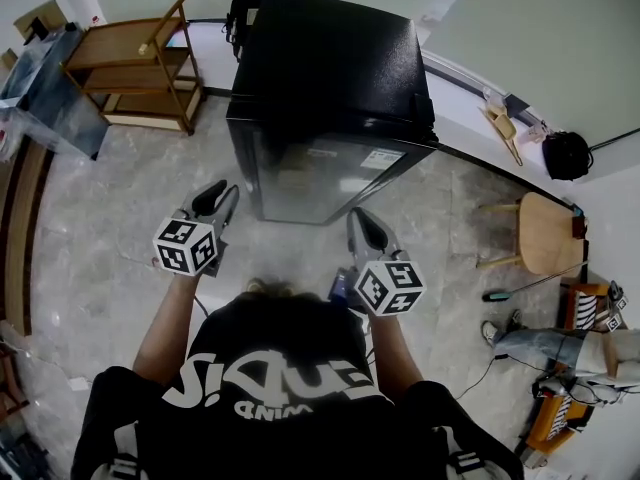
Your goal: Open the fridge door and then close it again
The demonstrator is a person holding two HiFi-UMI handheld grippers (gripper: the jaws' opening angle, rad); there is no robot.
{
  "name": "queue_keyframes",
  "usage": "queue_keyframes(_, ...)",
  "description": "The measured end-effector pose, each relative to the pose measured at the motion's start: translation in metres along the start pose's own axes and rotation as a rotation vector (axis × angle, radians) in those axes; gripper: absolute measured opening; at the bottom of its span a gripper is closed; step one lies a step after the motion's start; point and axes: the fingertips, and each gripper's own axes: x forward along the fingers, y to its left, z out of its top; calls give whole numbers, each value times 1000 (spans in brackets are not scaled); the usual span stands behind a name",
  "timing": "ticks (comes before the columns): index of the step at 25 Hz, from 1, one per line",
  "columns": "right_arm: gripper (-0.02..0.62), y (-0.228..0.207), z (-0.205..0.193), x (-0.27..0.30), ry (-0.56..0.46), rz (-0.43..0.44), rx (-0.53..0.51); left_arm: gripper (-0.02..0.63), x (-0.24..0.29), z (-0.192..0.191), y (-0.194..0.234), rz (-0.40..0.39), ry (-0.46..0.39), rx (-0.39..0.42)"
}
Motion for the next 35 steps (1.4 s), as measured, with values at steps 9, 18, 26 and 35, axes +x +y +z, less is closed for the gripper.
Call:
queue_keyframes(9,-3,22,-4,6,11,56,-16,94,-62,23,-22,39,-91,27)
queue_keyframes(18,-3,30,-11,6,21,62,-25,2,-82,23,-28,88,-129,43)
queue_keyframes(26,-3,36,-8,2,14,65,-56,2,-82,23,-25,122,-126,65)
queue_keyframes(35,-3,42,-11,-3,16,73,-74,2,-83,21,-22,130,-122,40)
